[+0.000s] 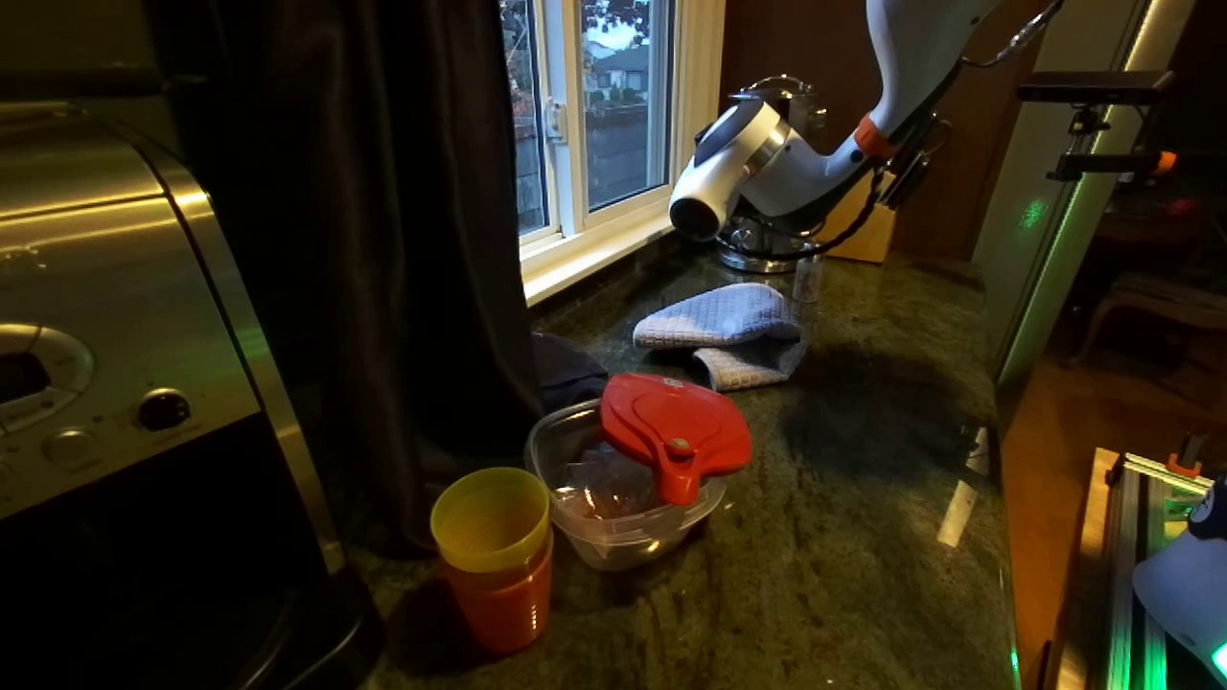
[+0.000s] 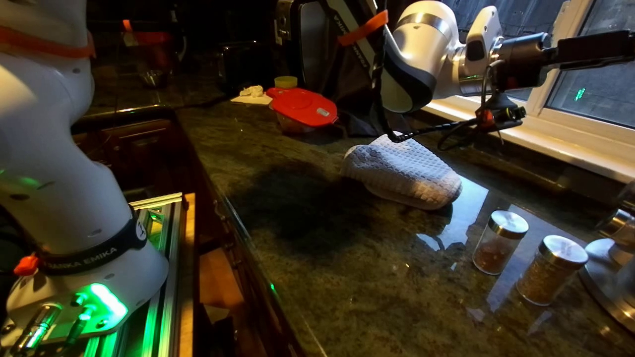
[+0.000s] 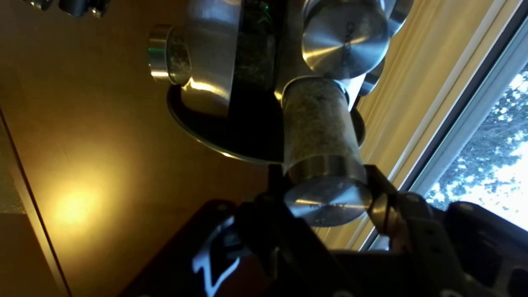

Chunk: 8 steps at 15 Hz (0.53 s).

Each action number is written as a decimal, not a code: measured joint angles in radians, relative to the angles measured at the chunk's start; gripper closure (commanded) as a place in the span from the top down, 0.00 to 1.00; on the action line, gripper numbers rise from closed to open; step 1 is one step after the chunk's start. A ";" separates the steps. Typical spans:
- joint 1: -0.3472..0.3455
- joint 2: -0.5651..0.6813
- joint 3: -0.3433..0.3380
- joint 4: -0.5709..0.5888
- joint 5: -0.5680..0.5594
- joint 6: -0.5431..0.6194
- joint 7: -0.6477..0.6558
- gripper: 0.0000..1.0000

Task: Put one glass jar on the silver stand.

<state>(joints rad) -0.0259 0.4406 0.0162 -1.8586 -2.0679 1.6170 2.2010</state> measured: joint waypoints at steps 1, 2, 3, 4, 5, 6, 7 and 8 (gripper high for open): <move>0.000 0.002 0.000 0.005 0.005 0.000 0.000 0.24; 0.000 0.003 0.000 0.010 0.012 0.000 -0.001 0.24; 0.000 0.004 0.000 0.017 0.020 0.000 -0.002 0.24; -0.001 0.006 0.000 0.025 0.032 0.000 -0.005 0.24; -0.003 0.006 0.000 0.034 0.045 0.002 -0.011 0.24; -0.005 0.006 0.000 0.044 0.059 0.006 -0.021 0.24; -0.007 0.006 0.001 0.055 0.074 0.012 -0.033 0.24; -0.009 0.007 0.001 0.066 0.091 0.019 -0.047 0.24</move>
<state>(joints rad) -0.0353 0.4472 0.0170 -1.7921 -1.9771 1.6364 2.1544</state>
